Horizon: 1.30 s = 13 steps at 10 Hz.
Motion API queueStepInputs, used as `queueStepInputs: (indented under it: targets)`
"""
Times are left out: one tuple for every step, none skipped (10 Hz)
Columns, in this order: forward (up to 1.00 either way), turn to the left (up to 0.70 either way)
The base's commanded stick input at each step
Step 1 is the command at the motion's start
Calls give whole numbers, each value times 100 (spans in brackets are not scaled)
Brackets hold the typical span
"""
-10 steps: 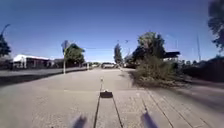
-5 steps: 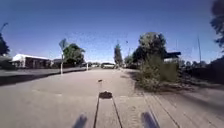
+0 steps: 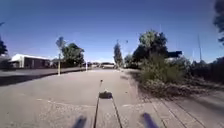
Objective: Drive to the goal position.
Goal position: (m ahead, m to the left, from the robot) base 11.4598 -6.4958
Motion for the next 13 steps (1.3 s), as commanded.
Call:
queueStepInputs:
  targets:
    - [98,0]
    - [98,0]
    - [98,0]
    - [98,0]
    - [98,0]
    - [98,0]
    - [98,0]
    - [98,0]
    - [98,0]
    - [98,0]
    - [98,0]
    - [98,0]
    - [98,0]
